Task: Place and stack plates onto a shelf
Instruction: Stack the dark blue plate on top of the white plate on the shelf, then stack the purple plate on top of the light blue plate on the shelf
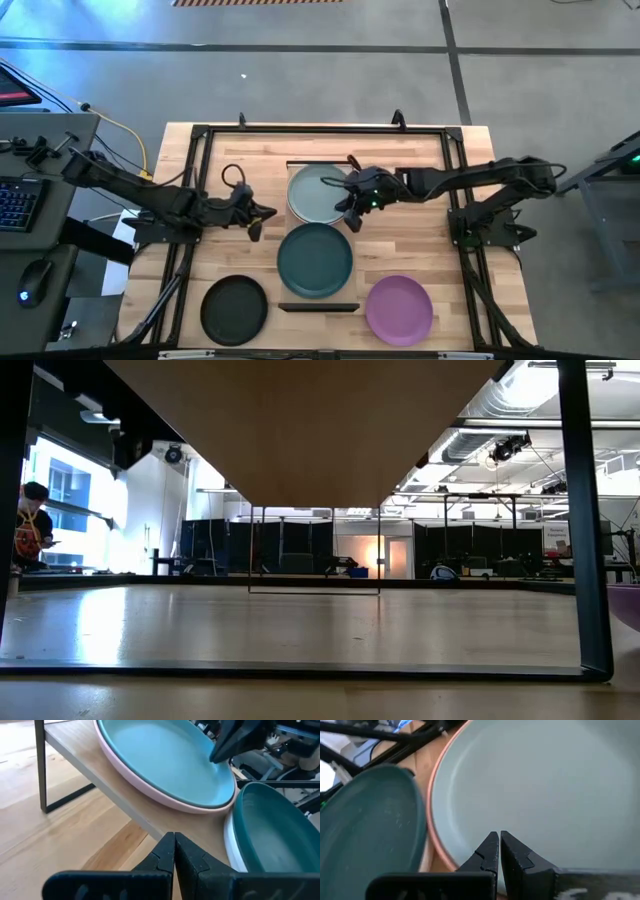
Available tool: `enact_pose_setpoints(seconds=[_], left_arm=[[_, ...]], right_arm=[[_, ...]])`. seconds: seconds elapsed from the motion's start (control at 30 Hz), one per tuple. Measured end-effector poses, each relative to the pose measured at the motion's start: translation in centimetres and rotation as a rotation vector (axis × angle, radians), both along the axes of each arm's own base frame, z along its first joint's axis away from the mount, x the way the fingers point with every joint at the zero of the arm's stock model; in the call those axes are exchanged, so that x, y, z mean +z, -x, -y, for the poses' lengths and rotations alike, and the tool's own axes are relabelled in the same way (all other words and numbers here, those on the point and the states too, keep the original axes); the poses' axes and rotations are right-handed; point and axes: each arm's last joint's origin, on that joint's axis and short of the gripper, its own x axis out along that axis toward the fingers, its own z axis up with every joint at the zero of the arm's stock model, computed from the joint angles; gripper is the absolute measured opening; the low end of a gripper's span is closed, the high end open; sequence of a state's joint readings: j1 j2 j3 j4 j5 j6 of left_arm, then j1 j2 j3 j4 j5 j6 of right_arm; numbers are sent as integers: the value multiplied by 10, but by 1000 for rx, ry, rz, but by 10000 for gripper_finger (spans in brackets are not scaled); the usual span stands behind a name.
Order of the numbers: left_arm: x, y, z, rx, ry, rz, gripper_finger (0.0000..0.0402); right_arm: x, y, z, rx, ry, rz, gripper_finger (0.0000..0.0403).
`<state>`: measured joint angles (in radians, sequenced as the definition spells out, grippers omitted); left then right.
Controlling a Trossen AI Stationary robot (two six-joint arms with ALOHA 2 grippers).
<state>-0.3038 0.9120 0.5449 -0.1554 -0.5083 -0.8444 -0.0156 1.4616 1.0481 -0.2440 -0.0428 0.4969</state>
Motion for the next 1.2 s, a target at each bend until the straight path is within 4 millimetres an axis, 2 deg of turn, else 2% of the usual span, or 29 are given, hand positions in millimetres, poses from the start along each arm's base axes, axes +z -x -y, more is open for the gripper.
enact_pose_setpoints(seconds=[0.2, 0.57, 0.63, 0.7, 0.77, 0.83, 0.9, 1.03, 1.2], left_arm=[[-1, -3, 1, 0, 1, 8, 0], [1, -4, 1, -5, 2, 31, 0], [2, -2, 1, -9, -5, 29, 0], [7, 1, 0, -19, -20, 51, 0], [12, 6, -2, -29, -38, 68, 0], [18, 10, -4, -31, -47, 103, 0], [24, 15, -6, -23, -62, 133, 0], [31, 23, -9, 8, -79, 174, 0], [33, 26, -11, 33, -90, 191, 0]], right_arm=[[-2, 2, -15, 25, -15, -29, 0], [1, 6, -24, 42, -11, -35, 0], [13, 14, -22, 16, 32, -47, 0], [38, 28, -19, -25, 99, -17, 0], [59, 50, -17, -48, 124, -7, 0], [66, 76, -22, -61, 93, -50, 0], [58, 103, -34, -58, 29, -112, 0], [22, 148, -67, -55, -179, -143, 0], [-25, 173, -105, -24, -501, -119, 3]])
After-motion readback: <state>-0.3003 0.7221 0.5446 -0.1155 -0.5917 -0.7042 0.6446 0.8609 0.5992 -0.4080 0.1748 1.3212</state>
